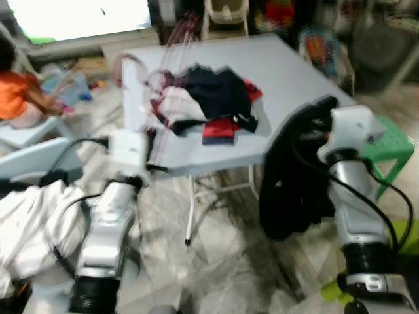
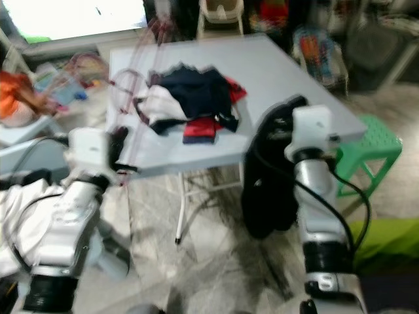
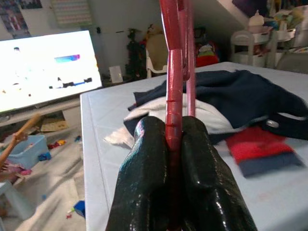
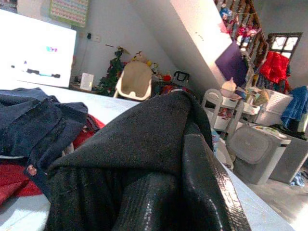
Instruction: Hang hanger
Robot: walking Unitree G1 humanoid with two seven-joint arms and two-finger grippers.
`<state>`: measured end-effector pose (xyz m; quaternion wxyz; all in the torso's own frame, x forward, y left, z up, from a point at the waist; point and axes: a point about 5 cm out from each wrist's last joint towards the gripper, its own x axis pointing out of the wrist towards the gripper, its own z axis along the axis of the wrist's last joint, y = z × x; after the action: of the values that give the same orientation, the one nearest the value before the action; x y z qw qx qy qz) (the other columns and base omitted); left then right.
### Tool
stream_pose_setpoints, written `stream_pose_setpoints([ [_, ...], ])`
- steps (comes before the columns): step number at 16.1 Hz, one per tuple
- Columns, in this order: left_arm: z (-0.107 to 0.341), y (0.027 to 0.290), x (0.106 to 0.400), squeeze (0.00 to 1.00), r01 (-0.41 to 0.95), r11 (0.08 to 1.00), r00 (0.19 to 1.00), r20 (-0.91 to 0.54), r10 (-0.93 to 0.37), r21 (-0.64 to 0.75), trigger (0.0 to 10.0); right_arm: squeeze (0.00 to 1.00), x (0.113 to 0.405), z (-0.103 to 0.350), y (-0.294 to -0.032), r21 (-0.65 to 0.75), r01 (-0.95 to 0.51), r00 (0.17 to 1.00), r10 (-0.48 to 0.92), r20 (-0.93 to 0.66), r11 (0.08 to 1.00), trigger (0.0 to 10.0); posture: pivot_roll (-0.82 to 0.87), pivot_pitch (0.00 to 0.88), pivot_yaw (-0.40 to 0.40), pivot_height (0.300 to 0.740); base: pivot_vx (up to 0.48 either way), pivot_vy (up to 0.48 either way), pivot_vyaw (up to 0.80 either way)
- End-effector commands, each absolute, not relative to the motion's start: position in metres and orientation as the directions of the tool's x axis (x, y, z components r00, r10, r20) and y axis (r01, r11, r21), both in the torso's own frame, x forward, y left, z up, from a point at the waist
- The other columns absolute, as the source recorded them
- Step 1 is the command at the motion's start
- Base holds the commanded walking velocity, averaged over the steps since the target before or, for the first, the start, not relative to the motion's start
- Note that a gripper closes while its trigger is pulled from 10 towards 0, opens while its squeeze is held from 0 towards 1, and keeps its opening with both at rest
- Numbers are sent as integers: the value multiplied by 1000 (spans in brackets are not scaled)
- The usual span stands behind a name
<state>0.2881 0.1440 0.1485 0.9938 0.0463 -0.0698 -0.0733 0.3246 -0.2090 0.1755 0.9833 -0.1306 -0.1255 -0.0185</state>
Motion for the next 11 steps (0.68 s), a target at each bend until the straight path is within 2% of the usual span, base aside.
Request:
stream_pose_setpoints([
  [1, 155, 135, 289, 0, 162, 981, 971, 158, -177, 103, 10000, 0, 325, 182, -216, -249, 94, 960, -22, 279, 964, 10000, -6, 0, 18, 740, 465, 0, 444],
  [7, 156, 134, 290, 0, 159, 983, 972, 159, -173, 98, 10000, 0, 327, 187, -215, -258, 88, 955, -8, 296, 962, 10000, -3, 0, 15, 740, 474, 0, 0],
  [9, 158, 134, 291, 0, 153, 984, 972, 165, -166, 91, 10000, 0, 333, 202, -210, -311, 55, 939, 57, 338, 949, 10000, -3, 0, 15, 740, 480, 0, 0],
  [11, 159, 133, 292, 0, 149, 984, 971, 172, -163, 93, 10000, 0, 353, 233, -201, -329, 3, 910, 134, 392, 944, 10000, -1, 0, 13, 740, 480, 0, 0],
])
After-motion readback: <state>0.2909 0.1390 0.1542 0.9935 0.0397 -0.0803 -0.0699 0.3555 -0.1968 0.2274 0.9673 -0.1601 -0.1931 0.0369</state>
